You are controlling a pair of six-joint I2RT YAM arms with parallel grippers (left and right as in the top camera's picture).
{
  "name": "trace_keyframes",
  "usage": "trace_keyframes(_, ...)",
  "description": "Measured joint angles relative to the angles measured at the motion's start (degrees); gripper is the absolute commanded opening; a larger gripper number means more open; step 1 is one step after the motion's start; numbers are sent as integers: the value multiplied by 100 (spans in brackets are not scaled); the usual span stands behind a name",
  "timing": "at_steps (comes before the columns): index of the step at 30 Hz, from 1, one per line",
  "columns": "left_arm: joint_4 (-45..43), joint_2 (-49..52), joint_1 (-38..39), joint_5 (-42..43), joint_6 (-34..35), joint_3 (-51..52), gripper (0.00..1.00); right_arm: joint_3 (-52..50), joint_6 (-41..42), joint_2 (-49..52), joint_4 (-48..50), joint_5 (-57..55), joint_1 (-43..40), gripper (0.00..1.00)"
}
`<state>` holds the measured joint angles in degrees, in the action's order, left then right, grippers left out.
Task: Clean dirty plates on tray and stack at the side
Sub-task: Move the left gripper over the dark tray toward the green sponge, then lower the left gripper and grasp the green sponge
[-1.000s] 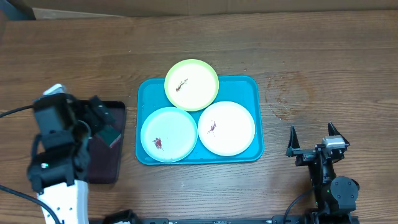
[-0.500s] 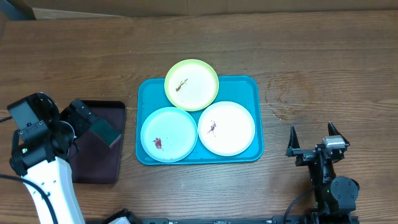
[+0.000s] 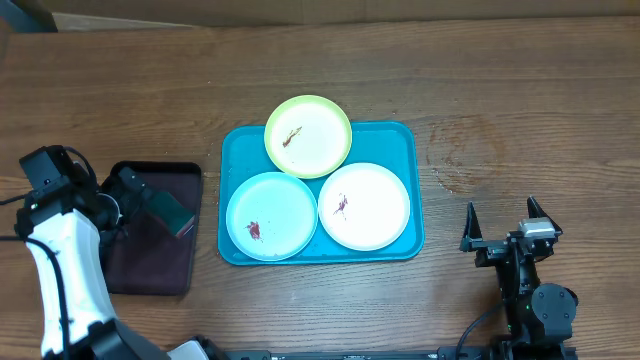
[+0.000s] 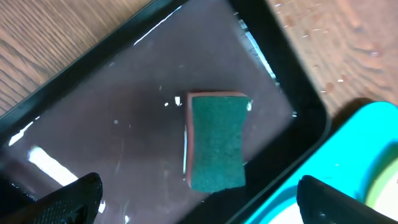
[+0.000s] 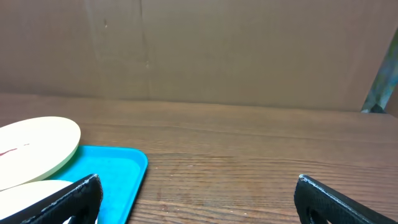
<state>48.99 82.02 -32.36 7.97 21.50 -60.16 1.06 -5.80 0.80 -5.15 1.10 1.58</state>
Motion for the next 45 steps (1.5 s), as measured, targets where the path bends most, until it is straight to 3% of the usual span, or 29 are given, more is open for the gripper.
trace_keyframes(45,-229,446,0,22,83,0,100,0,-2,0,-2,2,0,100)
